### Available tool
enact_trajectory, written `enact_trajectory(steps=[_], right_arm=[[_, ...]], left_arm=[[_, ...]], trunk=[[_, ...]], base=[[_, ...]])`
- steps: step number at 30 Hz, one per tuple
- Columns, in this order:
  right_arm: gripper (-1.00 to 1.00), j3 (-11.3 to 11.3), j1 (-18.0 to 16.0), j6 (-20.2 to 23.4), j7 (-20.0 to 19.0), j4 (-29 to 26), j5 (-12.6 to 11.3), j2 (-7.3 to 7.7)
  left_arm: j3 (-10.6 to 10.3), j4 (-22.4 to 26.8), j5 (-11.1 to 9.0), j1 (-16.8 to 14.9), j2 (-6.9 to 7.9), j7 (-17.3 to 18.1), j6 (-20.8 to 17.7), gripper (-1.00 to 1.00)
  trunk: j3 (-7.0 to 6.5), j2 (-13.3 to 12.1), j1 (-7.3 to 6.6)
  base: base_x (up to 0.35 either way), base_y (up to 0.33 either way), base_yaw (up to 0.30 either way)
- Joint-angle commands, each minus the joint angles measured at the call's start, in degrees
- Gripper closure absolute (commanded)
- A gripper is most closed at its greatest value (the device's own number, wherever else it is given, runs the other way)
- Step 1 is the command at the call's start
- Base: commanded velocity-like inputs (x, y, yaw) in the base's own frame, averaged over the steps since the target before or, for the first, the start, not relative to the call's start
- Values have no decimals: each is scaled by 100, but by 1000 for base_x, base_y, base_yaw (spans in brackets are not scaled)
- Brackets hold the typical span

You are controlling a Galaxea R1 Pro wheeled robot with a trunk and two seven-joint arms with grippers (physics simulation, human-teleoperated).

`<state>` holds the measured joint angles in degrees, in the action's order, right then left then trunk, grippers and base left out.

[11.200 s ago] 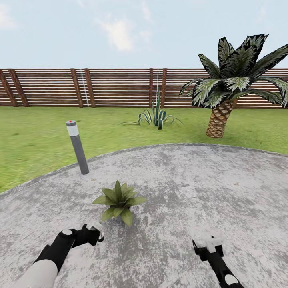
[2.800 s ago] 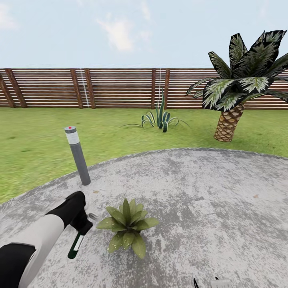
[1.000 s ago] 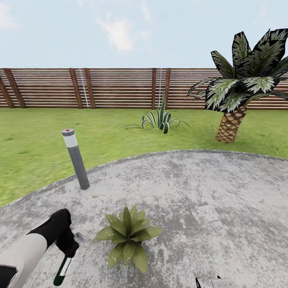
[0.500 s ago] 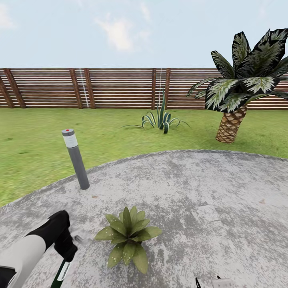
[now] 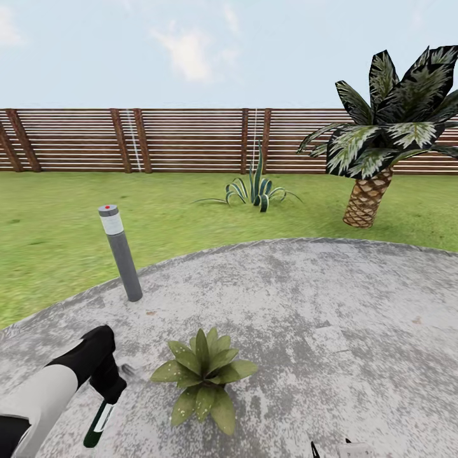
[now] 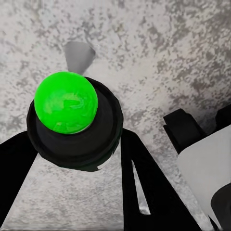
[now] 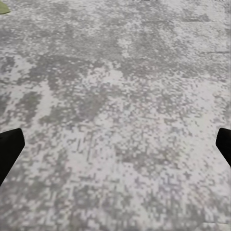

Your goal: Pick up the pesticide atomizer in the garden and spray insectifuge to fully cover both potted plants in the garden.

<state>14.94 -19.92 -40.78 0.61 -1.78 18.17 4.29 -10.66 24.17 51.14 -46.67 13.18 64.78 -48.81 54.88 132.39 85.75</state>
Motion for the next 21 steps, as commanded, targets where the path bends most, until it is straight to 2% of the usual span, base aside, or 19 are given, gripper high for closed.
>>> enact_trajectory(steps=[1, 4, 9, 13, 15, 17, 21], right_arm=[[-100, 50, -4, -18, 11, 2, 57, 5], [-100, 52, -4, -18, 17, -5, 57, 9], [-100, 53, -4, -18, 18, -7, 57, 10], [-100, 53, -4, -18, 19, -8, 54, 11], [-100, 53, -4, -18, 28, -10, 47, 8], [-100, 53, -4, -18, 38, -9, 46, 9], [-100, 53, -4, -18, 44, -7, 46, 5]], left_arm=[[-10, 15, 165, 14, 3, 53, -65, 100], [-13, -17, 364, 47, 33, 56, -83, 100], [18, -74, 402, 118, 116, -27, -77, 100], [48, -79, 346, 146, 108, -109, -76, 100], [67, -83, 97, 157, 91, -111, -80, 100], [71, -80, 15, 158, 107, -108, -83, 100], [77, -79, -19, 159, 124, -102, -89, 100]], trunk=[[6, 2, -1], [6, 2, -1], [6, 2, -1], [6, 2, -1], [6, 2, -1], [6, 2, -1], [5, 2, -1]], base=[[0, 0, 0], [0, 0, 0], [0, 0, 0], [0, 0, 0], [0, 0, 0], [0, 0, 0], [0, -103, 61]])
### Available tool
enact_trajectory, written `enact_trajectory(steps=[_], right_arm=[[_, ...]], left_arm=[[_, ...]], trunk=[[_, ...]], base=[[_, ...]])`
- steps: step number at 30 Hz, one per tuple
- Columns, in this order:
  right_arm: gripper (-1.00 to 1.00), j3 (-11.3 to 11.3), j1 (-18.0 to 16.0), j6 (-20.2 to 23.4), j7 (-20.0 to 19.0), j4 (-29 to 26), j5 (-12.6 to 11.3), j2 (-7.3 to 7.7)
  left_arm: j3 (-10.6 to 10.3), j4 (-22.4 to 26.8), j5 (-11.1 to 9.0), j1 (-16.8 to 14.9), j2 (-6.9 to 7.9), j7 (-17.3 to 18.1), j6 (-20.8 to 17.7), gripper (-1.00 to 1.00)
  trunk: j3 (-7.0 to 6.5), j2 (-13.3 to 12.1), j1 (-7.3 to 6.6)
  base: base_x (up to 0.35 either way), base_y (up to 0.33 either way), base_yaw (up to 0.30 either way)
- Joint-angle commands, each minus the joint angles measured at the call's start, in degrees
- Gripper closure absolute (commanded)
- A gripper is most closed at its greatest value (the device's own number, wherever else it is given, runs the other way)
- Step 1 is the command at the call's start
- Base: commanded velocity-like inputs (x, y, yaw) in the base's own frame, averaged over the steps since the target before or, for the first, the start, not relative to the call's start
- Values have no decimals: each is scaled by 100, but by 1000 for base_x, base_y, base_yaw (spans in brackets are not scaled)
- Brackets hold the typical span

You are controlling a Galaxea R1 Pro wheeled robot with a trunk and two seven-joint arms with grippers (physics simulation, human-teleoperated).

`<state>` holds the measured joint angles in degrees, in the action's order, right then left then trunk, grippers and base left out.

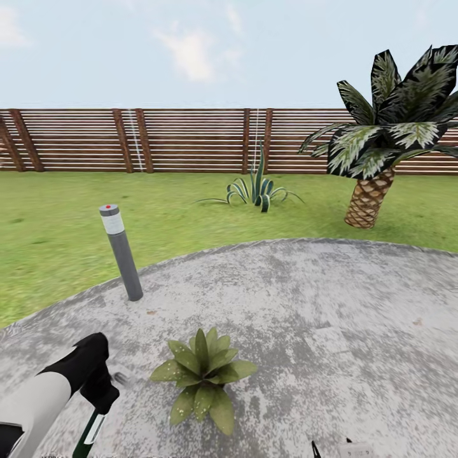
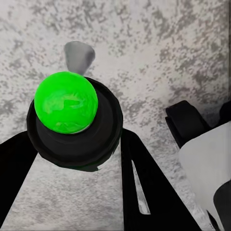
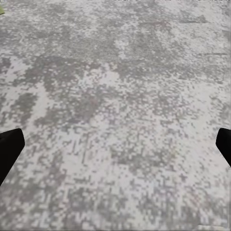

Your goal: Pick up the pesticide atomizer in the garden and spray insectifuge to fully cover both potted plants in the garden.

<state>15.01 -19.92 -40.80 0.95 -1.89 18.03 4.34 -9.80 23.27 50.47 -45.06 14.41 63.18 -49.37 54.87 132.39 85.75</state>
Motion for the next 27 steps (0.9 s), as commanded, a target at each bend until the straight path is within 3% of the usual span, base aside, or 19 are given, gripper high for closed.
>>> enact_trajectory(steps=[1, 7, 13, 21, 27], right_arm=[[-100, 46, -3, -16, 10, 4, 60, -1], [-100, 47, -3, -16, 10, 1, 60, 2], [-100, 46, -3, -16, 10, 0, 60, -1], [-100, 46, -3, -21, 10, 1, 60, -2], [-100, 46, -3, -17, 10, 4, 60, 0]], left_arm=[[-8, 11, 46, -3, 4, 58, -33, 100], [109, 21, 50, -3, 23, 54, -38, 100], [107, 11, 74, -3, 14, 46, -47, 100], [84, -41, 86, 68, -31, 51, -64, 100], [83, -196, 67, 93, -46, 54, -60, 100]], trunk=[[4, 2, -1], [-8, 2, -1], [-10, 2, -1], [-10, 2, -1], [-10, 2, -1]], base=[[0, -229, 200], [2, -266, 243], [100, -250, 36], [22, -29, 22], [0, -1, 221]])
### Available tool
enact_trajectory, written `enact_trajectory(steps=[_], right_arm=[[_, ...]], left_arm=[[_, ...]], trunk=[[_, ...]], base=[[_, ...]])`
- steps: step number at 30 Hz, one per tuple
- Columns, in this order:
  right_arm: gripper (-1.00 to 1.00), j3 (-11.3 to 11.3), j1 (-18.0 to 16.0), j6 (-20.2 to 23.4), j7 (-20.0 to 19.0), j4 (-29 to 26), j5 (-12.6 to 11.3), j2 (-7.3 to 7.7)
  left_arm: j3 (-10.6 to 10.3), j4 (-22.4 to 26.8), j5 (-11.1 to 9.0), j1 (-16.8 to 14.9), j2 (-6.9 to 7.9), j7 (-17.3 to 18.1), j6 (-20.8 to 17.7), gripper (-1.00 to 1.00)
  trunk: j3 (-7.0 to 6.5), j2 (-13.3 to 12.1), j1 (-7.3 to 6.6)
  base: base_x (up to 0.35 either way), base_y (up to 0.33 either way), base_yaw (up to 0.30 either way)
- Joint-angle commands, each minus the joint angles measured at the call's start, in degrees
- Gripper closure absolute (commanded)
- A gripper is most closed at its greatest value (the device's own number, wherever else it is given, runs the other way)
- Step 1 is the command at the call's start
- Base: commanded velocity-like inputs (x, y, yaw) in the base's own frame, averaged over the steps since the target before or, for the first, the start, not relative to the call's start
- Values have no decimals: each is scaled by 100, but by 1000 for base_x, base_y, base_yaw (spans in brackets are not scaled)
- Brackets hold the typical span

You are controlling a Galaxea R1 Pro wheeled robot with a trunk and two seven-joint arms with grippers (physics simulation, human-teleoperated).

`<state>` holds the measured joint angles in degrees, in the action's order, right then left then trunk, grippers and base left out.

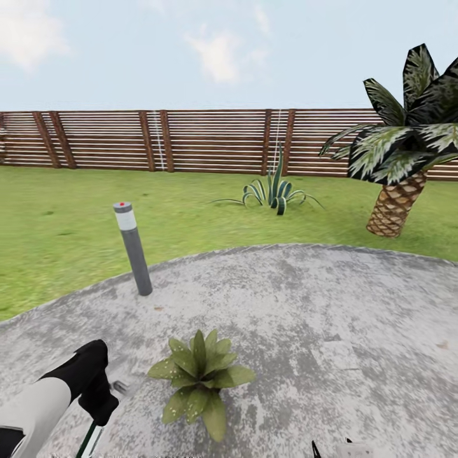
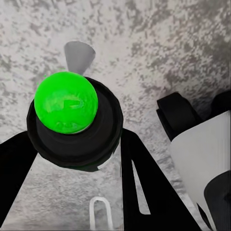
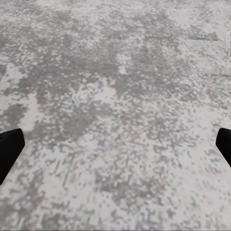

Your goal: Pick up the pesticide atomizer in the garden and spray insectifuge to fully cover both potted plants in the garden.

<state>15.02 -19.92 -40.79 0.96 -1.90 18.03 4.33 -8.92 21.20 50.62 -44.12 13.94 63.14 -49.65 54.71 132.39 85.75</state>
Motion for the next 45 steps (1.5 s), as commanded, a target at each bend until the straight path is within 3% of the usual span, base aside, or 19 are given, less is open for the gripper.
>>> enact_trajectory(steps=[1, 9, 18, 28, 45], right_arm=[[-100, 45, -4, -19, 10, 5, 61, 3], [-100, 53, -4, -20, 10, -2, 61, 4], [-100, 46, -4, -26, -11, 3, 69, 7], [-100, 46, -4, -26, 6, -4, 61, -2], [-100, 47, -4, -26, 10, -1, 61, -2]], left_arm=[[-5, 4, 49, -1, -2, 58, -33, 100], [-5, -19, 36, 0, -7, 58, -27, 100], [-5, -25, 54, 7, -12, 58, -31, 100], [-5, -19, 71, 82, -6, 58, -27, 100], [-11, -12, 60, 83, -14, 58, -29, 100]], trunk=[[6, 2, -1], [6, 2, -1], [6, 2, -1], [6, 2, -1], [6, 2, -1]], base=[[0, 0, 266], [0, -25, 269], [0, -236, 19], [0, -19, 9], [22, -81, 174]])
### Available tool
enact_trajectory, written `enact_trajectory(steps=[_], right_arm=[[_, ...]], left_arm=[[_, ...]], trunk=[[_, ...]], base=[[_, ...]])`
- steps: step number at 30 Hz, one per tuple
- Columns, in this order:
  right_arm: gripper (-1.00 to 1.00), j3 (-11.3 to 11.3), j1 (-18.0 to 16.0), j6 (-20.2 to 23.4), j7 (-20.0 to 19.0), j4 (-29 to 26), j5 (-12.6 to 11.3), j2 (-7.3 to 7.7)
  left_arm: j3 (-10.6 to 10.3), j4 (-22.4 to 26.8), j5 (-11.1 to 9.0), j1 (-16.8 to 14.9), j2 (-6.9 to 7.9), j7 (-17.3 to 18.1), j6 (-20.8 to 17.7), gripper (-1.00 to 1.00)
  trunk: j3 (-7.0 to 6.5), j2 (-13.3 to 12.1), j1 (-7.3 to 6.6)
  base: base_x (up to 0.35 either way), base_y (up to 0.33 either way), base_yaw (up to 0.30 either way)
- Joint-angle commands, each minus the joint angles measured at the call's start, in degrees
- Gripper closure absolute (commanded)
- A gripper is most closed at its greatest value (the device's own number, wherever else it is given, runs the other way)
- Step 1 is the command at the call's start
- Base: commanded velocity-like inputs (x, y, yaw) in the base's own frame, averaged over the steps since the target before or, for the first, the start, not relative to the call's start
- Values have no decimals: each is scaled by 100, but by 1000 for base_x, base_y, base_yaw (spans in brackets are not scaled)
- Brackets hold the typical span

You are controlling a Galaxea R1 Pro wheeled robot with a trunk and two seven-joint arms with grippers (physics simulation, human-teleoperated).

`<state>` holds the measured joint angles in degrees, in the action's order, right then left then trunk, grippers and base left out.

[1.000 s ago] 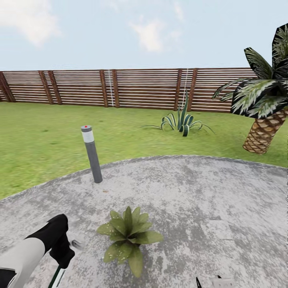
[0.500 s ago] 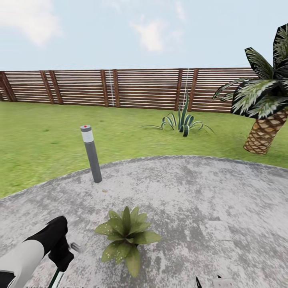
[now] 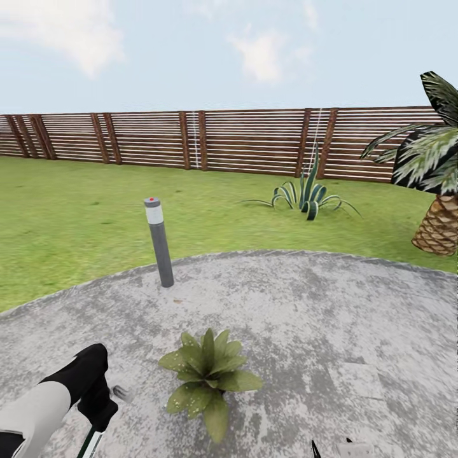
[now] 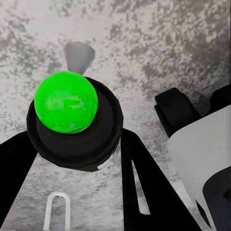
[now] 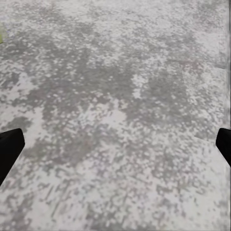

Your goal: Pick up the pesticide atomizer in the garden and spray insectifuge to fully cover both potted plants in the garden.

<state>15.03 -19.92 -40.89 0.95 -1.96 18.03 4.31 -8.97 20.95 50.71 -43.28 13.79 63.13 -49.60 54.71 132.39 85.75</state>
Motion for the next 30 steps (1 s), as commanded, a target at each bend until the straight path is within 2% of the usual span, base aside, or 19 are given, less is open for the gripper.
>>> enact_trajectory(steps=[1, 7, 18, 24, 30], right_arm=[[-100, 46, -4, -15, 10, 6, 60, 0], [-100, 44, -4, -15, 10, 6, 60, 0], [-100, 44, -4, -15, 10, 3, 60, 0], [-100, 44, -4, -15, 10, 7, 60, 0], [-100, 44, -2, -15, 10, 5, 60, 0]], left_arm=[[-6, 14, 52, 1, -5, 59, -35, 100], [-2, 14, 57, -3, -5, 58, -40, 100], [0, 14, 62, -3, -5, 56, -41, 100], [-1, 14, 69, -5, -7, 53, -41, 100], [-1, 14, 73, -5, -7, 52, -41, 100]], trunk=[[6, 2, -1], [6, 2, -1], [6, 2, -1], [6, 2, -1], [6, 2, -1]], base=[[7, -270, 3], [-16, -272, 0], [-138, -263, 0], [-1, -266, 8], [136, -272, 232]])
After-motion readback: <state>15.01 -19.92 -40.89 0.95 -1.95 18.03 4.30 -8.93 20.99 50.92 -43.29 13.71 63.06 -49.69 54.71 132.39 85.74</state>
